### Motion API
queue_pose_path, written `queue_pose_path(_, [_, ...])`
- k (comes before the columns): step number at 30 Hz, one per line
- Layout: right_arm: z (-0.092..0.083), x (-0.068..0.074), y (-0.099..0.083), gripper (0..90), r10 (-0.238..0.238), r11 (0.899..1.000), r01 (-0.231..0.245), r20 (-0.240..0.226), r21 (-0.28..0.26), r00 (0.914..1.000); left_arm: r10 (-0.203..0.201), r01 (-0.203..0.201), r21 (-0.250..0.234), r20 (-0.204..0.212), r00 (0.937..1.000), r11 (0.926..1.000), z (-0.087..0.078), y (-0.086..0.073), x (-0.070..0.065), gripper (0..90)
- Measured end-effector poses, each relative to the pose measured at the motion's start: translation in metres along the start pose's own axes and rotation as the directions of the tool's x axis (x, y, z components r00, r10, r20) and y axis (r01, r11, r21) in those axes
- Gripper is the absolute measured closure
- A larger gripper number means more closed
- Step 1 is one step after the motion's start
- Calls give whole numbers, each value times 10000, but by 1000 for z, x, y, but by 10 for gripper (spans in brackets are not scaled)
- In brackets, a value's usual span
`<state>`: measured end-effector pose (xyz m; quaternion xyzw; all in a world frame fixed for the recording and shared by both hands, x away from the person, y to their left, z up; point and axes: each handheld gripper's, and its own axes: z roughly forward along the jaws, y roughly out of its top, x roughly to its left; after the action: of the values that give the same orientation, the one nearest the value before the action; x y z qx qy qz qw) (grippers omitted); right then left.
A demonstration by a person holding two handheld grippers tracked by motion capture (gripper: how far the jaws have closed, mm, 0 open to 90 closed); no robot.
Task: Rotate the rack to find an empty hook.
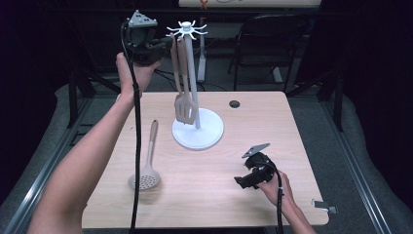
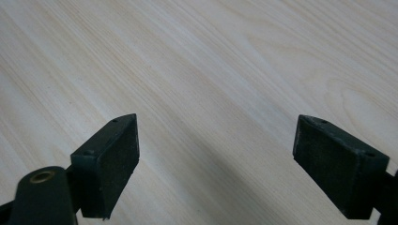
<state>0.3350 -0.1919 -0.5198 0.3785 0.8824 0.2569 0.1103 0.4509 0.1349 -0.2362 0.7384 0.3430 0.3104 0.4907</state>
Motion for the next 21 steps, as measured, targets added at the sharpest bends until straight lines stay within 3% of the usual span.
queue_pose_path(9, [1,0,0,147,-9,9999,9,-19,134,10000,561,-554,-182,385,9977,9983,-1,9,-21,900])
queue_pose_path(16, [1,0,-1,148,7,10000,-7,-4,36,10000,753,-751,96,-175,9970,9971,11,10,-20,900])
queue_pose_path(21, [0,-1,-2,148,11,10000,-11,22,26,10000,635,-629,185,-373,9973,9979,13,10,-16,900])
